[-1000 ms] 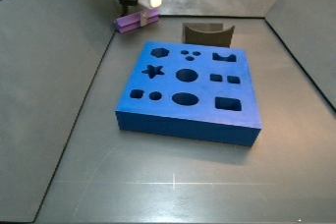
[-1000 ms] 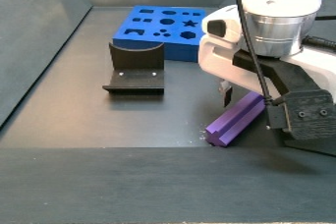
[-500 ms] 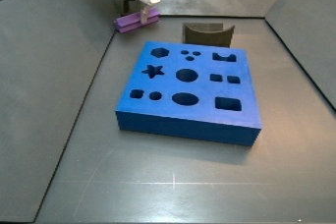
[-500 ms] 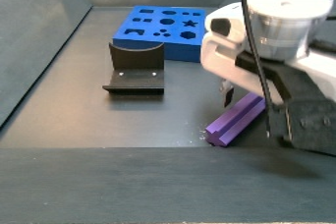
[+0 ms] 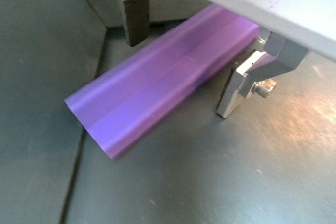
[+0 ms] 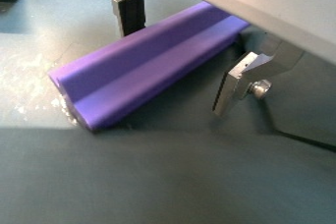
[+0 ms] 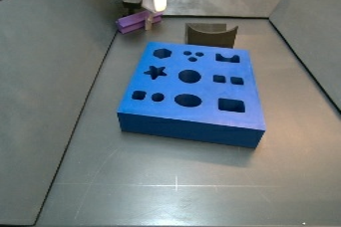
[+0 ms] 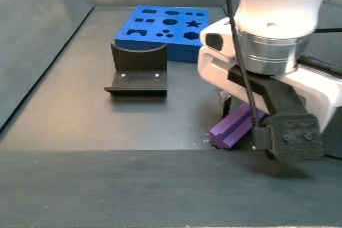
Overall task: Pick up the star object. Move up. Place the star object on the fixture. Regrasp the star object. Move to above the board. Insert the star object.
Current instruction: Pick up the star object.
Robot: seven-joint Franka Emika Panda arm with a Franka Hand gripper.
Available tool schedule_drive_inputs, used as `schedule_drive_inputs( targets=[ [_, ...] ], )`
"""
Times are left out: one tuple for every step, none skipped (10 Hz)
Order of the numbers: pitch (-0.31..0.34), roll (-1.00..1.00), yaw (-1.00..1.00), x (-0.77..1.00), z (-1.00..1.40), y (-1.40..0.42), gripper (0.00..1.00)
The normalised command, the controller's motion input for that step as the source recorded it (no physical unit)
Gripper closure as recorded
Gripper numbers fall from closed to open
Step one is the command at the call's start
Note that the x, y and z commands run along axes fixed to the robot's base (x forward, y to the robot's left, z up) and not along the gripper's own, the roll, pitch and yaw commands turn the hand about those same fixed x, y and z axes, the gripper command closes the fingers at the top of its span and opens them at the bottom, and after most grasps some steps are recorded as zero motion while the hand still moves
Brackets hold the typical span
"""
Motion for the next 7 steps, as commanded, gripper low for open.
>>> schedule_drive_inputs(
  targets=[
    [-0.089, -0.07, 0.0, -0.06, -0.04, 0.0, 0.0],
    [0.0, 0.0, 0.0, 0.0, 0.0, 0.0, 0.0],
    [0.0, 0.0, 0.0, 0.0, 0.0, 0.0, 1.0],
    [0.0, 0.0, 0.0, 0.0, 0.0, 0.0, 1.0],
    [0.0, 0.0, 0.0, 0.0, 0.0, 0.0, 1.0],
    [0.0, 0.0, 0.0, 0.0, 0.0, 0.0, 1.0],
    [0.0, 0.0, 0.0, 0.0, 0.0, 0.0, 1.0]
  ],
)
